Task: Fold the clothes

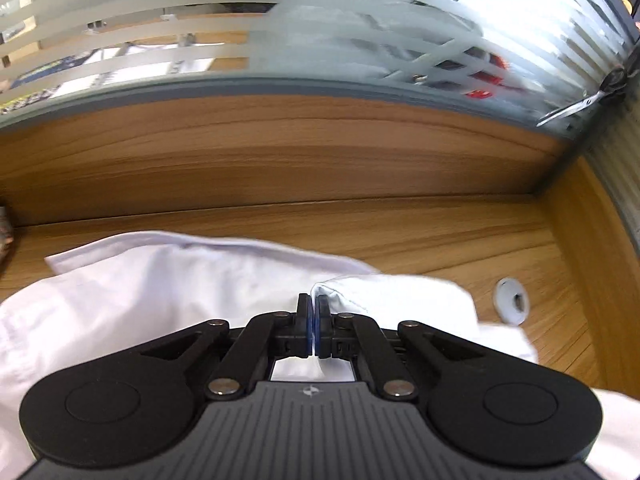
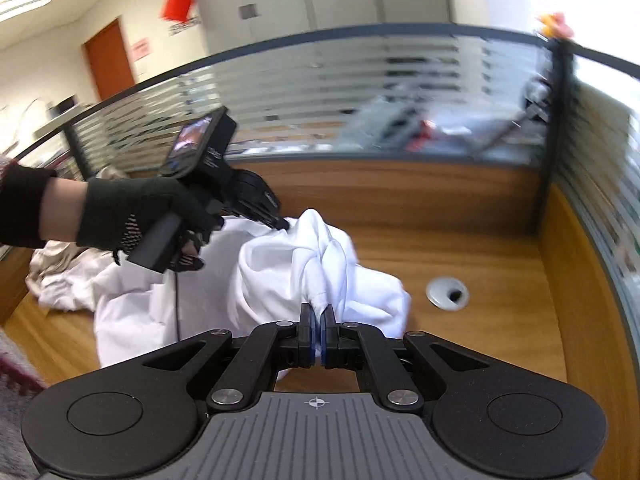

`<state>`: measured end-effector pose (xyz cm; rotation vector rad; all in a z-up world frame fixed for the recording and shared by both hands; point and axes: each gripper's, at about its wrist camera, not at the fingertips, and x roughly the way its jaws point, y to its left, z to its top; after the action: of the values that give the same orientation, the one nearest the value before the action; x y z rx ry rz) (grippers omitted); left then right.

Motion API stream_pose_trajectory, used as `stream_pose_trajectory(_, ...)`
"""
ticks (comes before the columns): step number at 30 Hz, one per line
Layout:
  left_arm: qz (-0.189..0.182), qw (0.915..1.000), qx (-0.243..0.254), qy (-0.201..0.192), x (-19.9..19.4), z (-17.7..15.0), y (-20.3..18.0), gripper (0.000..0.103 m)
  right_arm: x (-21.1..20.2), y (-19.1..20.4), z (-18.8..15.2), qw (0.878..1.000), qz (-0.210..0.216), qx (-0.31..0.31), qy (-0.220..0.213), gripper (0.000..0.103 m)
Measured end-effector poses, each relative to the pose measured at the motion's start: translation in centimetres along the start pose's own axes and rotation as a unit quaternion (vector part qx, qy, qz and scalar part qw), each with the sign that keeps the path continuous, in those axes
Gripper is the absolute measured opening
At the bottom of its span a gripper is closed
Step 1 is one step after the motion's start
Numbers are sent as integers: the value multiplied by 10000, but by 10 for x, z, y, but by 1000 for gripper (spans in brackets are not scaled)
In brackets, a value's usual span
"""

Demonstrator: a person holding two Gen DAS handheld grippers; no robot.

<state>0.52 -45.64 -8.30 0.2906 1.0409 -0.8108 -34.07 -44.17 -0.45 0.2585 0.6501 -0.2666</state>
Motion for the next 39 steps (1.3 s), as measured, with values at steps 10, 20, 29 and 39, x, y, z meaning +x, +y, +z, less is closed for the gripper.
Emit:
stream_pose_trajectory(10,-795,9950,-171,-576,-92,-24,41,43,6,73,17,9950,183,-969,171,5)
stream_pose_trajectory(20,-1780,9827,-146,-491,-199,-89,73,57,25,169,12,9840,-272,-1734,306,5)
stream_pose_trajectory(29,-2315,9724,-30,278,-195,-132,97,61,44,249,-8,9702,-528,-2320,452,6)
stream_pose_trajectory(39,-2623,9631,134,580,-163,-138,111,1,58,283,-25,9621,-999,-2473,564,11)
